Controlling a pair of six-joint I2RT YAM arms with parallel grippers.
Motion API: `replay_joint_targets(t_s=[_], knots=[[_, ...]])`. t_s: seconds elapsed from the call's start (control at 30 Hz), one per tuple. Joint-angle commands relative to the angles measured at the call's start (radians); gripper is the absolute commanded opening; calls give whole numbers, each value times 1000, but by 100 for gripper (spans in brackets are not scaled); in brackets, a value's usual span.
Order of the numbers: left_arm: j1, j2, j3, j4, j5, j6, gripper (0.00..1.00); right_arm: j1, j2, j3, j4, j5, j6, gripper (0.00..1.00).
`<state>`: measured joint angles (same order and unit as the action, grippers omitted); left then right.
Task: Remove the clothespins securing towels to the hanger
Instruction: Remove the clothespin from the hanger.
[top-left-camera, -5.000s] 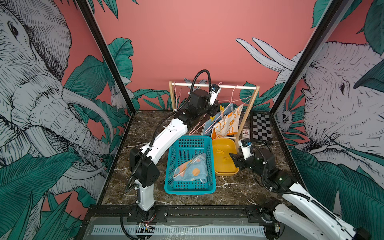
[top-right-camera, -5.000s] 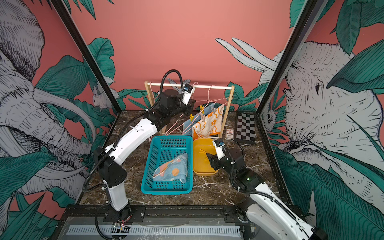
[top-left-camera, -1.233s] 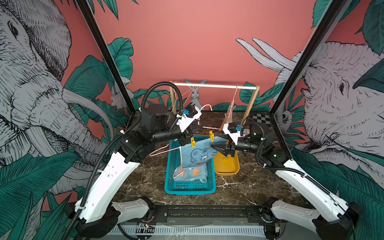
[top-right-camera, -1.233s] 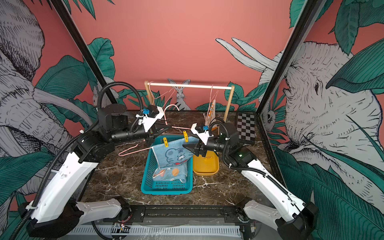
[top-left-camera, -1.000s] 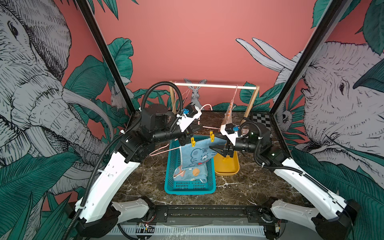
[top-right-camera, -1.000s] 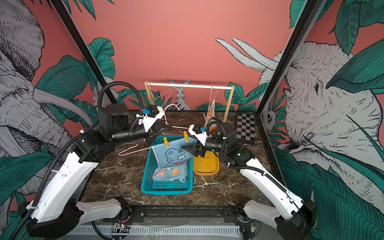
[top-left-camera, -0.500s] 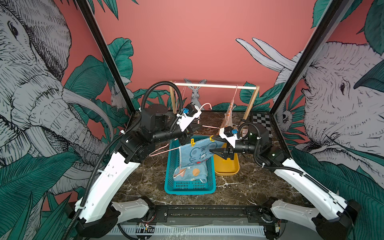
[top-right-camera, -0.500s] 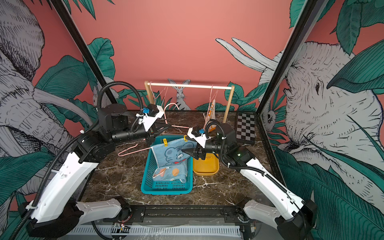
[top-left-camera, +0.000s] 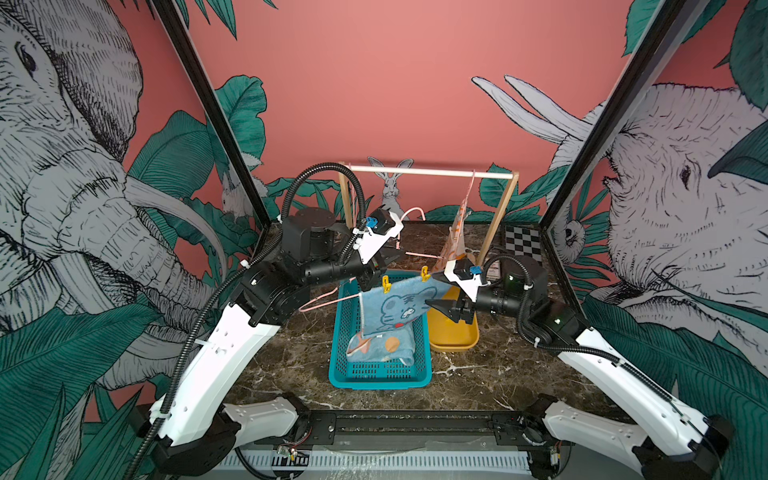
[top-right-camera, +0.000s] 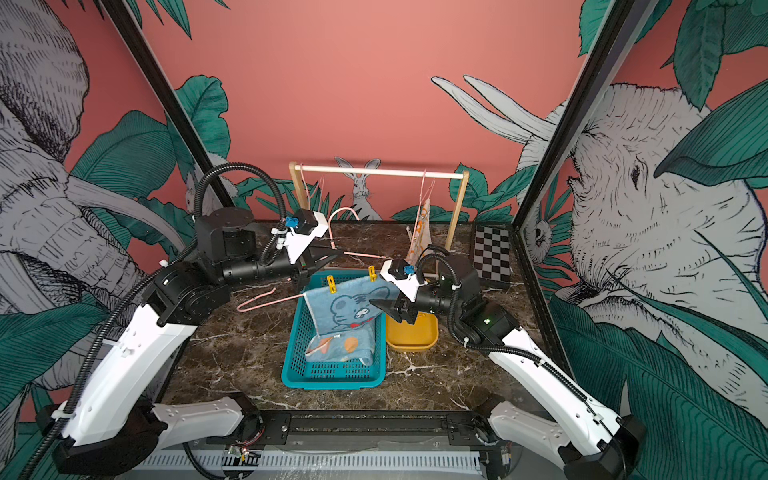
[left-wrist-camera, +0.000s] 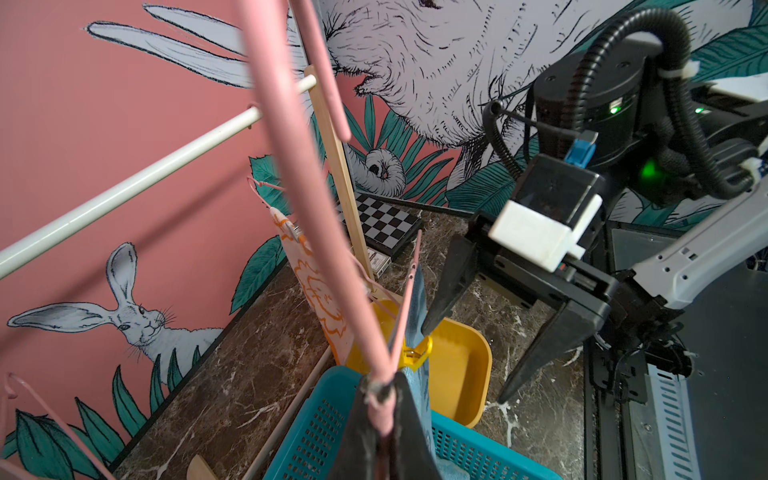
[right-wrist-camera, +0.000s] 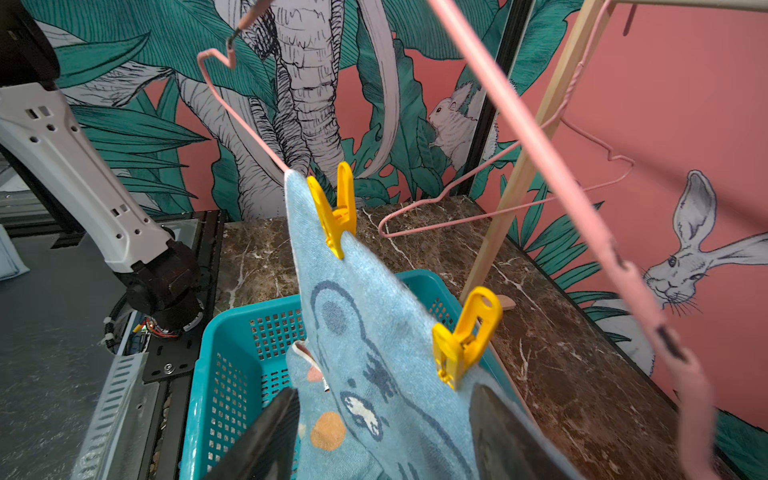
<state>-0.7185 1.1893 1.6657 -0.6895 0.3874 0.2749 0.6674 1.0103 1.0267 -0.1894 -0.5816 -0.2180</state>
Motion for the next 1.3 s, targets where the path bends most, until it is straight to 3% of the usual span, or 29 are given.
replay_joint_targets(t_s=[0.0,0.57,1.03,1.13,1.27], knots=[[2,-21,12,34,45,20,0,5,-8,-5,49,29,-25,65],[2,-17,13,22,119,21,0,19,58,38,91,-24,-44,65],[2,-25,-2,65,-17,-15,0,40,47,44,115,-62,-54,59],[2,-25,-2,67,-18,-18,0,42,44,45,111,-73,-54,53],[2,-23,3,63,18,-18,0,43,49,47,105,-58,-65,52]])
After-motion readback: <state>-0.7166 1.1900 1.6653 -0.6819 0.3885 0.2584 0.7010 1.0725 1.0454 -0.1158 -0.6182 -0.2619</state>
